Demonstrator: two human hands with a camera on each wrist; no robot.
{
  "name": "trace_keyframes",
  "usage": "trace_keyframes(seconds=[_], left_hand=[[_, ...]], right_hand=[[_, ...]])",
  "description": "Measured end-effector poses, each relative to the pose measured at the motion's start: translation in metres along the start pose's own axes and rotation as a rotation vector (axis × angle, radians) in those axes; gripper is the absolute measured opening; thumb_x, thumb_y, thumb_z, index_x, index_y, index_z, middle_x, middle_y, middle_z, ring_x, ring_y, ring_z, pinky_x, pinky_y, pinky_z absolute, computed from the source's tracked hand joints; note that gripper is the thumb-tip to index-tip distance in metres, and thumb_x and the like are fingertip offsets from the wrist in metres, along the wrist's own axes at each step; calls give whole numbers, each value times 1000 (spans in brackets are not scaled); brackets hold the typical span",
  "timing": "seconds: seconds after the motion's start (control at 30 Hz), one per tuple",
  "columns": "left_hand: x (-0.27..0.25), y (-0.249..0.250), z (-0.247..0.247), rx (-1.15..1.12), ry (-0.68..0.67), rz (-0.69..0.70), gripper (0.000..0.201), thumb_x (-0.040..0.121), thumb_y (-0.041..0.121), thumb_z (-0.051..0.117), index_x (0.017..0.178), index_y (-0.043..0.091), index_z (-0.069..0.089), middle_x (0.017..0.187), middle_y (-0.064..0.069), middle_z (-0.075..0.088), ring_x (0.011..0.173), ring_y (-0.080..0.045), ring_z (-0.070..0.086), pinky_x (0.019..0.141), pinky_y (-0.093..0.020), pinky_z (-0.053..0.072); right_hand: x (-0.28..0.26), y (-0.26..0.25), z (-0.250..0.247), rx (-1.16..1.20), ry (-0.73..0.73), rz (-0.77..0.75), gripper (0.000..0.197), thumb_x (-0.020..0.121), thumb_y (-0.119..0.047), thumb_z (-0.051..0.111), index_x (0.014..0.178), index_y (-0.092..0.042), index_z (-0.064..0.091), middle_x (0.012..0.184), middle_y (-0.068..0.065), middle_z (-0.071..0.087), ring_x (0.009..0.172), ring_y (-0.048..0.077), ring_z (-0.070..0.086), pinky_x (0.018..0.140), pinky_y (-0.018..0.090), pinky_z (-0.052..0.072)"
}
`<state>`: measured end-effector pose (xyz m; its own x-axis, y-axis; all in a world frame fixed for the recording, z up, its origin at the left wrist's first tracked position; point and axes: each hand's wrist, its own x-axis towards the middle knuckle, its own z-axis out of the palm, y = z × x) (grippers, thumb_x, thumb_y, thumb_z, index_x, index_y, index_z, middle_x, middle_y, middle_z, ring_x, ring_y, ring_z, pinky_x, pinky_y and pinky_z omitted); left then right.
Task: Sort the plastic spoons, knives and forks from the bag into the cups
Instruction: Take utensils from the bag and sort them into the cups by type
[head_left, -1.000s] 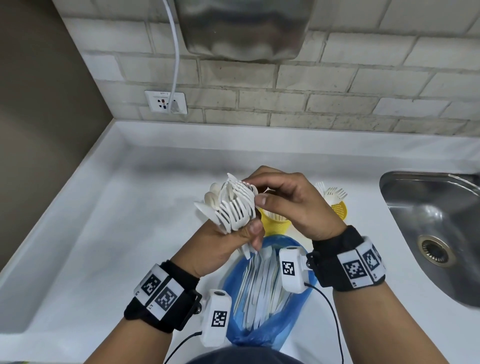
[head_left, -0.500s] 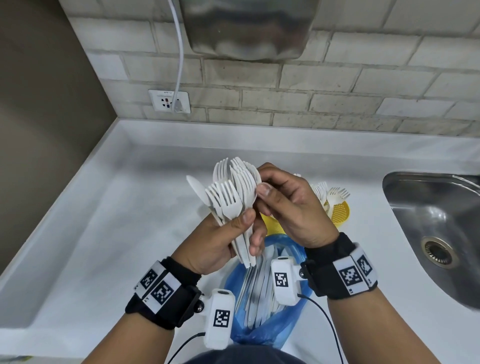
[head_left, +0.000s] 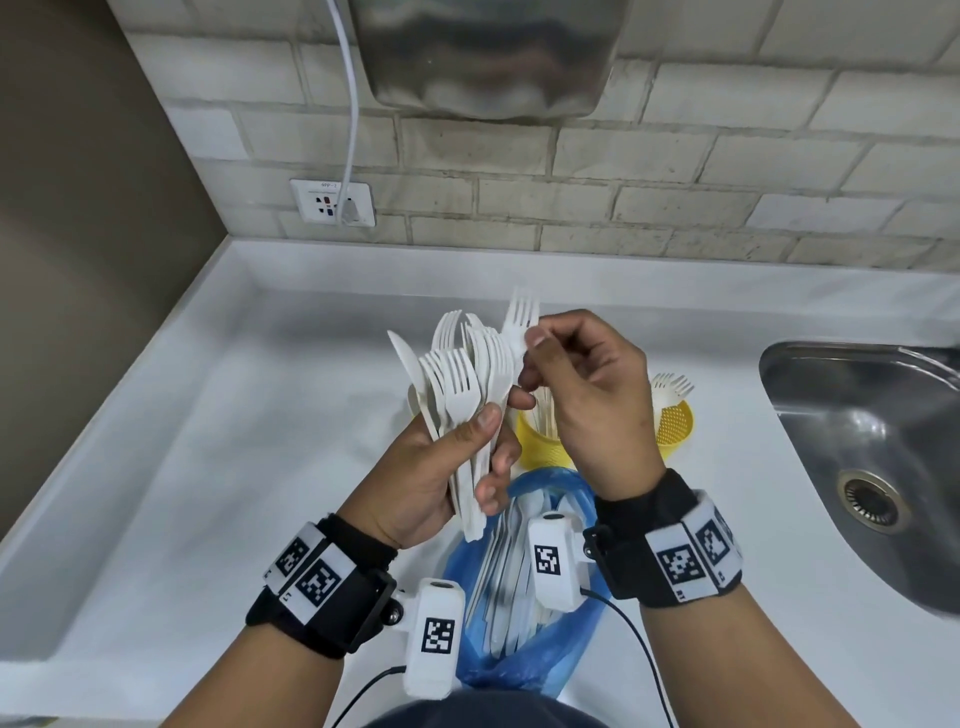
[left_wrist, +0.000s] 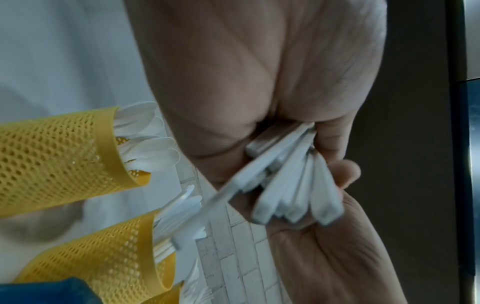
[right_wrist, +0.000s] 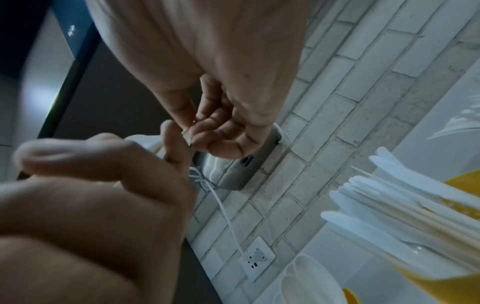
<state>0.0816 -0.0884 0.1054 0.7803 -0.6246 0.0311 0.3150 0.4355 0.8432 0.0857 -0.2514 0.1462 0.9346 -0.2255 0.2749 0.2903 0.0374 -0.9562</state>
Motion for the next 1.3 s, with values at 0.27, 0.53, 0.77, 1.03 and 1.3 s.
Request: trace_keyframes(seconds=[0.27,0.53,0.77,1.03,1.3], left_hand=[[1,-1,0,65,58,-8,31,96,35,67,112,9,70,65,-6,48,49,-14,44,52,-28,43],[5,-1,2,282,169,69,19,102,26,56,90,13,61,69,-9,48,55,-23,45,57,-31,45],[6,0,8,436,228,135,24,101,28,55,98,5,63,70,-14,54,59,-29,50,59,-37,51],[6,2,8,476,233,126,24,102,31,55,93,11,64,72,-12,58,58,-27,53,60,-38,50],[4,4,12,499,235,86,23,100,33,56,107,14,66,79,-13,67,57,-27,53,59,-36,49]], right_hand=[[19,-8,-8,353,391,14,12,105,-7,47,95,-10,51,83,14,66,73,36,71,71,45,60],[2,-4,-5,123,237,49,9,105,-13,52,103,-21,47,69,10,52,51,18,43,49,27,35],[-15,-2,5,143,-149,311,31,96,-16,71,114,7,59,63,16,57,42,30,54,41,27,44],[-14,-5,5,173,-208,306,47,100,-21,66,55,-16,58,50,30,48,40,37,55,42,28,42],[-12,-5,11,166,-34,299,42,106,-27,57,72,-3,58,50,18,41,33,27,46,39,36,45]])
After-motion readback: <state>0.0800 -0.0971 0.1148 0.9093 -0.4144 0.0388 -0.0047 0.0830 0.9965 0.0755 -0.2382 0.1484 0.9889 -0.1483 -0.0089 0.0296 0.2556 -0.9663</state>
